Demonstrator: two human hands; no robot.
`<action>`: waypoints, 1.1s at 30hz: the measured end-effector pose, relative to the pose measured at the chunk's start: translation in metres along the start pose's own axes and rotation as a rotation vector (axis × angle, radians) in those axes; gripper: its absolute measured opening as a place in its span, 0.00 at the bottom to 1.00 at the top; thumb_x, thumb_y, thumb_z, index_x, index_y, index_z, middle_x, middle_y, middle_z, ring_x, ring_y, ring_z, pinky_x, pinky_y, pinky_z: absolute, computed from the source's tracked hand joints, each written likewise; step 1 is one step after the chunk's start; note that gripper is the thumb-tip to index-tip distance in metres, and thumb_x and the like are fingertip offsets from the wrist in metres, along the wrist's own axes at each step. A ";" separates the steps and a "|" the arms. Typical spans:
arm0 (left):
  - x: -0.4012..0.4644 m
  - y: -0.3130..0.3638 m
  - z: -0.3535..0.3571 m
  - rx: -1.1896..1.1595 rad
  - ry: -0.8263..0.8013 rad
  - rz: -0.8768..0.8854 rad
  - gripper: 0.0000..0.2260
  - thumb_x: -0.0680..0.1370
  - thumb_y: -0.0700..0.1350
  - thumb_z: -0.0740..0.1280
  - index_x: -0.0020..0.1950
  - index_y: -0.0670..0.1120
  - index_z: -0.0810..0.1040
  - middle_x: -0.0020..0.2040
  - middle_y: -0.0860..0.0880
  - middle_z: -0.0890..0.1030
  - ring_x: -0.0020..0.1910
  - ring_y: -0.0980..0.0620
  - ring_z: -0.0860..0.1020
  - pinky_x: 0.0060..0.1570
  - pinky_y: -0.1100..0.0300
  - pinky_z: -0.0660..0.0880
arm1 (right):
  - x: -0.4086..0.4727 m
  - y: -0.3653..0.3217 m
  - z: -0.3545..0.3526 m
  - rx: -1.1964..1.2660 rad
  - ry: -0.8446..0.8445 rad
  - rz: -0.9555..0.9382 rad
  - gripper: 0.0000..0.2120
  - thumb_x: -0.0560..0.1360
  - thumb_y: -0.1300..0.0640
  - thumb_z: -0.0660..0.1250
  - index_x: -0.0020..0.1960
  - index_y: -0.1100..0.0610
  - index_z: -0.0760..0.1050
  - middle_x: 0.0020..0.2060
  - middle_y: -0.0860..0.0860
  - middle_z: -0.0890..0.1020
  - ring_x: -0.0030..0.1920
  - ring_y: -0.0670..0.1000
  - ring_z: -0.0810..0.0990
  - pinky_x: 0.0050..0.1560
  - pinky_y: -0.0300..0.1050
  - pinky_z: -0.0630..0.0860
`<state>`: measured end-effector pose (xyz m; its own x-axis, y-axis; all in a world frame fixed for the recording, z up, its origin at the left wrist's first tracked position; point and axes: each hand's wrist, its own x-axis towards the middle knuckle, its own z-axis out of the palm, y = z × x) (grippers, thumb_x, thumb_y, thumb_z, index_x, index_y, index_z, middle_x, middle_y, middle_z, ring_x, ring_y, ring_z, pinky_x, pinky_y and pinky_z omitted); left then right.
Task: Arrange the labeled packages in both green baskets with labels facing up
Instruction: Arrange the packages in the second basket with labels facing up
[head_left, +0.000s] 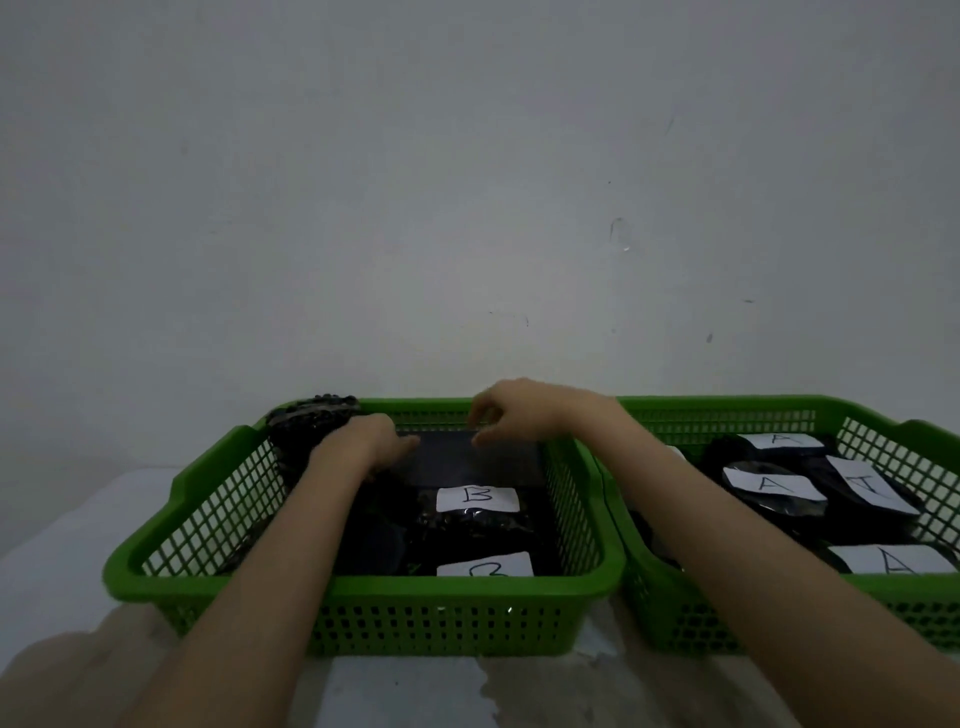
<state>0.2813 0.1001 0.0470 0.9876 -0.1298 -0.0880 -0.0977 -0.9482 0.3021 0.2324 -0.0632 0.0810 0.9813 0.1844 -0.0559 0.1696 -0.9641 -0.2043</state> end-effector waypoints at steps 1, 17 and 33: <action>0.005 -0.002 0.006 -0.028 0.015 -0.021 0.25 0.80 0.55 0.54 0.63 0.36 0.74 0.60 0.36 0.78 0.57 0.40 0.78 0.56 0.53 0.73 | 0.006 0.005 0.010 -0.028 0.000 -0.006 0.20 0.76 0.49 0.63 0.64 0.59 0.72 0.64 0.57 0.76 0.63 0.56 0.74 0.58 0.44 0.69; 0.011 -0.006 0.015 -0.526 0.248 -0.015 0.34 0.76 0.64 0.53 0.50 0.33 0.79 0.51 0.34 0.79 0.54 0.40 0.78 0.51 0.54 0.71 | 0.014 0.022 0.029 0.160 0.075 0.099 0.37 0.72 0.33 0.57 0.72 0.55 0.59 0.67 0.59 0.72 0.63 0.58 0.74 0.62 0.51 0.70; 0.001 0.009 0.003 -1.053 0.257 0.414 0.21 0.77 0.34 0.61 0.69 0.48 0.70 0.51 0.51 0.77 0.48 0.57 0.75 0.46 0.79 0.70 | 0.020 0.029 0.031 0.375 0.409 0.083 0.31 0.69 0.57 0.70 0.66 0.62 0.59 0.50 0.61 0.79 0.47 0.60 0.79 0.48 0.53 0.78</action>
<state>0.2809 0.0904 0.0463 0.9117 -0.1959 0.3610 -0.3878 -0.1207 0.9138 0.2541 -0.0814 0.0433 0.9581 -0.0504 0.2821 0.1194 -0.8247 -0.5528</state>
